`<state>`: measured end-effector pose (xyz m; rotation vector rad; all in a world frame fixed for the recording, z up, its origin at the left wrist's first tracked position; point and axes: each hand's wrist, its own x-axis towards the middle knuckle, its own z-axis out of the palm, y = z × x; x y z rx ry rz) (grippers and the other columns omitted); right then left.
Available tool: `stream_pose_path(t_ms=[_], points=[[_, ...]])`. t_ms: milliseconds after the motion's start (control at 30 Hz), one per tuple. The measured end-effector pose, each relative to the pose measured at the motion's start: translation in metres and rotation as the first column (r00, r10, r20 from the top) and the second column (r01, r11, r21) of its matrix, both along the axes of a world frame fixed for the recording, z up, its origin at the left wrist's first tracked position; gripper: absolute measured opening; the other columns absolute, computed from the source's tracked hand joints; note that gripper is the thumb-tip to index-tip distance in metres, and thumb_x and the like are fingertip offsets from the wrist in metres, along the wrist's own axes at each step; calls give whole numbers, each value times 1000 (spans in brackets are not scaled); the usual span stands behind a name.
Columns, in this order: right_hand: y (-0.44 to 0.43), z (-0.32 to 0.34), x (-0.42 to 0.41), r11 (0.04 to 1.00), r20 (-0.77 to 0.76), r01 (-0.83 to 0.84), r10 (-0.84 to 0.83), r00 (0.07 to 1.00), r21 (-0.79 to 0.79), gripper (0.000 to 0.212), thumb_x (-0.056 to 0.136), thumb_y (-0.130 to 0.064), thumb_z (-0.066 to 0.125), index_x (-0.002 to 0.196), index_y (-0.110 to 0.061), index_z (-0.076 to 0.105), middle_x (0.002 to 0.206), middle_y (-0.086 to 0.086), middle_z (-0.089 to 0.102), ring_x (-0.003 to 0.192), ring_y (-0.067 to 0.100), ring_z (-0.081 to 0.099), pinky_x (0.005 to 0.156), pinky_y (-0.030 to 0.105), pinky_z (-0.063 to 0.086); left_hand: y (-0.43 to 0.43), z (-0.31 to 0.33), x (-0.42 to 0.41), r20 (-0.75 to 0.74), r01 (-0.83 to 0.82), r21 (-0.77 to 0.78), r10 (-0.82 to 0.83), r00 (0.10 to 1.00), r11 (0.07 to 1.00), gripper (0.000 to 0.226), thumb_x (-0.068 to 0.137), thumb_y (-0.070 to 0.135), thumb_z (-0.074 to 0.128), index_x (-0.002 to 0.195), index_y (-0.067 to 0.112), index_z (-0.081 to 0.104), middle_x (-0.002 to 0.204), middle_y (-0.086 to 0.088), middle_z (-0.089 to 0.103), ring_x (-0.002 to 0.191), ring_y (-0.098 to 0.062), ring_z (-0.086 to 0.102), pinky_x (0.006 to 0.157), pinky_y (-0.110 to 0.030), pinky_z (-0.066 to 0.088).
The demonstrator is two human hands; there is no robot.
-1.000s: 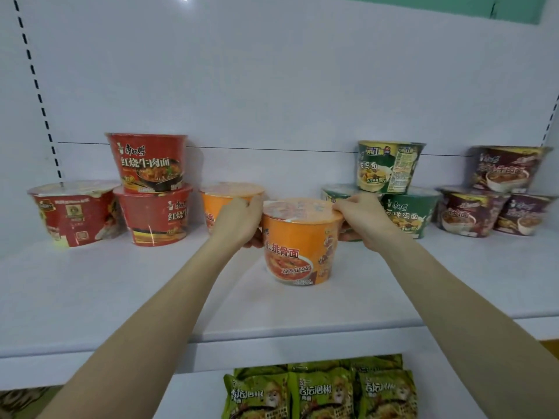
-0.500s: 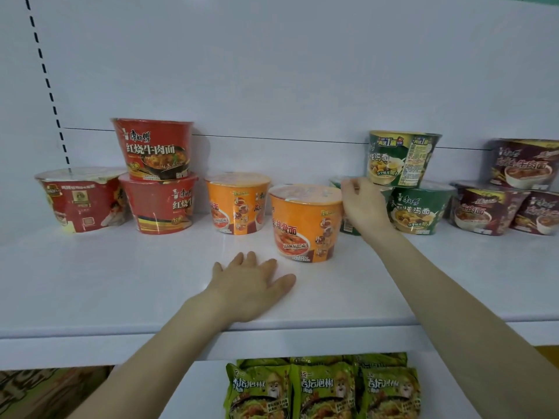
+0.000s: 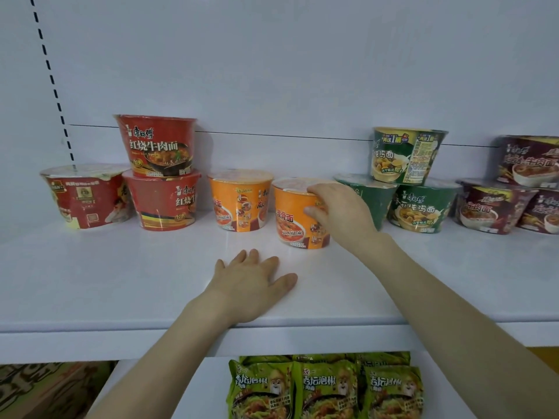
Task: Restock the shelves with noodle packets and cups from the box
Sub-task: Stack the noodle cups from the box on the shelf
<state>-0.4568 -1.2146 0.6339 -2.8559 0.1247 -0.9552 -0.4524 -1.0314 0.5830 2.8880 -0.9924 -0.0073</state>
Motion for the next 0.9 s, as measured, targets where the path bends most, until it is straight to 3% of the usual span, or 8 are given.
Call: stream_pose_path(t_ms=[267,900], points=[[-4,4,28,999,-56,50,-49,997,18,40,91,-29,54,129,-16,49,126,9,58,116,27,51,98,40,41,0,-1,0,-8,-6,-7,6,1000,1000,60,92,59,18,139,25,31,145,-7,31,137,-24,22,110,-50,18],[-6,3,68,997,-84,76,-75,994,9,36,92,-28,52,124,-11,49,121,15,58,115,33,46,96,41,37,-1,-1,0,-8,-15,-18,14,1000,1000,60,91,60,19,139,27,31,142,-5,33,136,-24,23,111,-50,19]])
